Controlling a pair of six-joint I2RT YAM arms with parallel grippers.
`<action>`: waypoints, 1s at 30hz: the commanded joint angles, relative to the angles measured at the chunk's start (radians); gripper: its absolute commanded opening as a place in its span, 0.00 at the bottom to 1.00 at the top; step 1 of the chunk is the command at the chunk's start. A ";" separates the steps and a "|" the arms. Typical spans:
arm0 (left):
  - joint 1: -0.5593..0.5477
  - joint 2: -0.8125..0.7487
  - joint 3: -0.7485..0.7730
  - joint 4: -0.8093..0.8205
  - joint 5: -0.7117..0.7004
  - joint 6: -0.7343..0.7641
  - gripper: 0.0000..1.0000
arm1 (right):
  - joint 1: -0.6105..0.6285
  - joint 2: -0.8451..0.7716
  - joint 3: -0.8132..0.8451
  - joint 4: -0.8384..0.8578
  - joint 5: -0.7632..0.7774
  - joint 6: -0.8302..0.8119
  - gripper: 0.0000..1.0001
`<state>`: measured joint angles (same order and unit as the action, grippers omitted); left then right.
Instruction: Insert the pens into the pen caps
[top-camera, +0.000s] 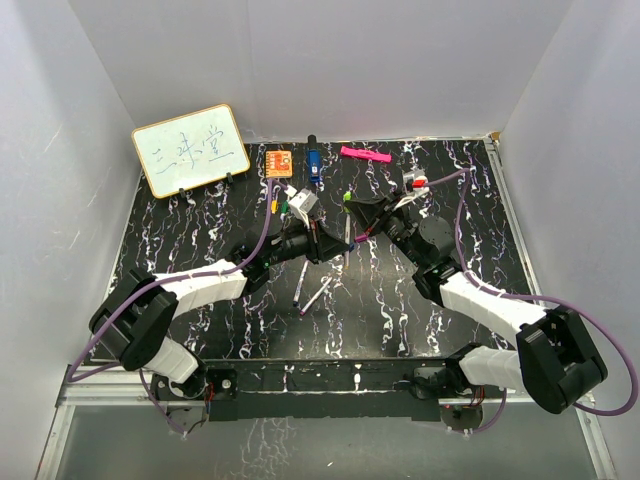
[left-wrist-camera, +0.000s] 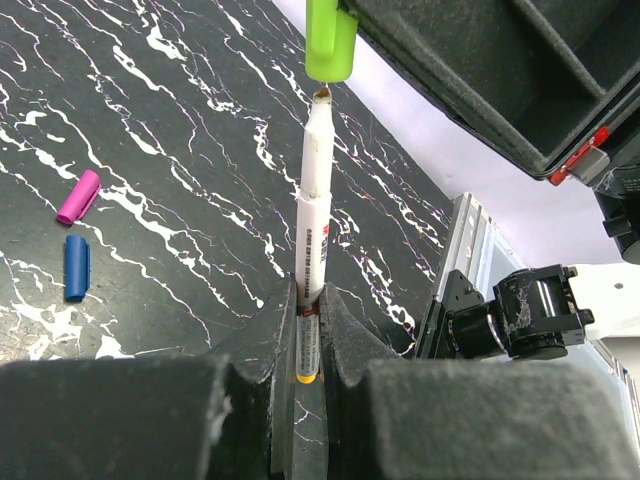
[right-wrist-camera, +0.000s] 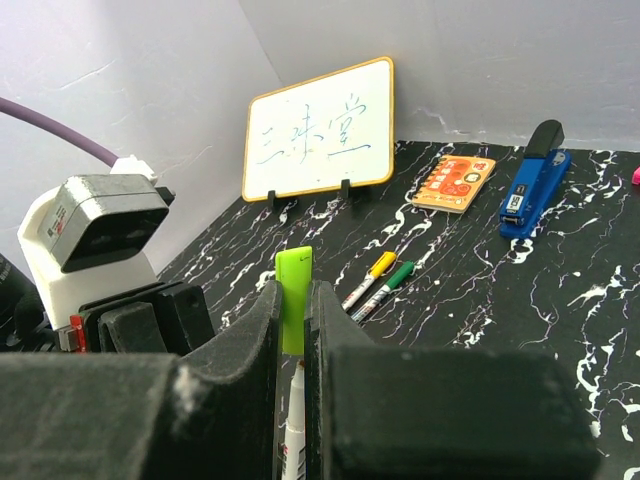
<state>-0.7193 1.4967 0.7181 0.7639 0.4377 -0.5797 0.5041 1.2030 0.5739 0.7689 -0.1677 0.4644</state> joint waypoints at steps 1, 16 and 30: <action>0.004 -0.033 0.001 0.050 0.001 0.004 0.00 | 0.000 -0.011 -0.003 0.075 -0.001 0.005 0.00; 0.004 -0.054 -0.007 0.051 -0.008 0.011 0.00 | 0.000 -0.010 -0.012 0.082 0.019 0.002 0.00; 0.005 -0.065 -0.009 0.051 -0.042 0.015 0.00 | 0.000 0.003 -0.020 0.081 -0.004 0.031 0.00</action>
<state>-0.7189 1.4864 0.7177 0.7738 0.4168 -0.5793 0.5041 1.2037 0.5587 0.7898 -0.1574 0.4789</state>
